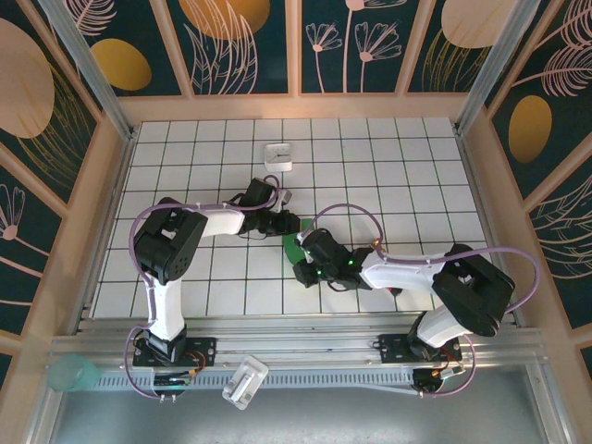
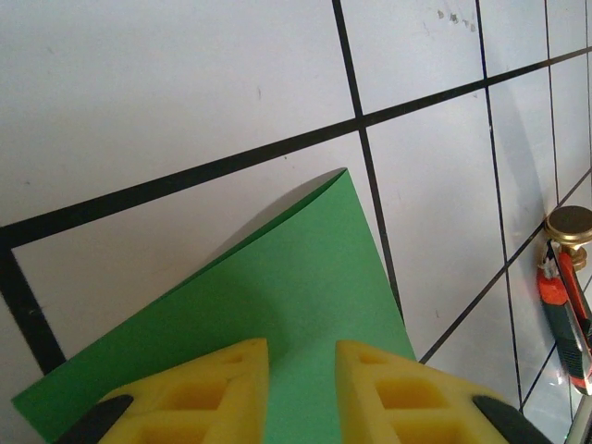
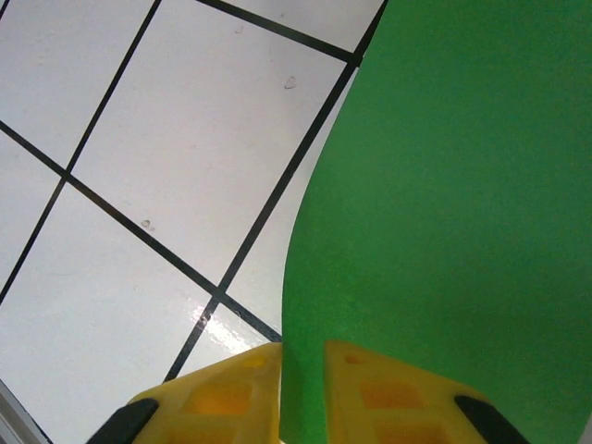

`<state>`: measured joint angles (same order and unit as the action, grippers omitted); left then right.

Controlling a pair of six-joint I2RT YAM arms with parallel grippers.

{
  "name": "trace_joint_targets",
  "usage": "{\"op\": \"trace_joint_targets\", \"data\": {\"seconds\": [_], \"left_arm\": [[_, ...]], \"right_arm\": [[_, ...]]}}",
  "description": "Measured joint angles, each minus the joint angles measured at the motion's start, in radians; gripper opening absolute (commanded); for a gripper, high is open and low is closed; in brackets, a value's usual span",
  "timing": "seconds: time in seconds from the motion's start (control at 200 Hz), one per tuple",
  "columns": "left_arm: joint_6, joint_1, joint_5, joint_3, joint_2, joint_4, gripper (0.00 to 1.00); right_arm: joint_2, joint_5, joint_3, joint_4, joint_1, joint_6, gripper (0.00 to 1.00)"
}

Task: Fold a paper plane with a square sheet of paper (pick it up from the middle)
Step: Third fold the triangle at the center of the table.

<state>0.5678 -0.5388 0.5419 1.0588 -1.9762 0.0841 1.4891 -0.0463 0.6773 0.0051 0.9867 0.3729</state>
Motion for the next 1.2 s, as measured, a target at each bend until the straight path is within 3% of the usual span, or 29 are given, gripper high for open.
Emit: {"op": "trace_joint_targets", "data": {"seconds": [0.205,0.641,1.196], "left_arm": [[-0.005,0.0,0.0,0.0,-0.002,0.0,0.25],[-0.019,0.0,0.0,0.008,-0.007,-0.008,0.25],[-0.023,0.0,0.001,0.01,-0.007,-0.01,0.26]], "right_arm": [[0.0,-0.005,0.0,0.013,-0.033,-0.005,0.04],[0.029,-0.114,0.0,0.05,-0.176,-0.027,0.03],[0.113,-0.166,0.032,0.053,-0.226,-0.055,0.03]]}}
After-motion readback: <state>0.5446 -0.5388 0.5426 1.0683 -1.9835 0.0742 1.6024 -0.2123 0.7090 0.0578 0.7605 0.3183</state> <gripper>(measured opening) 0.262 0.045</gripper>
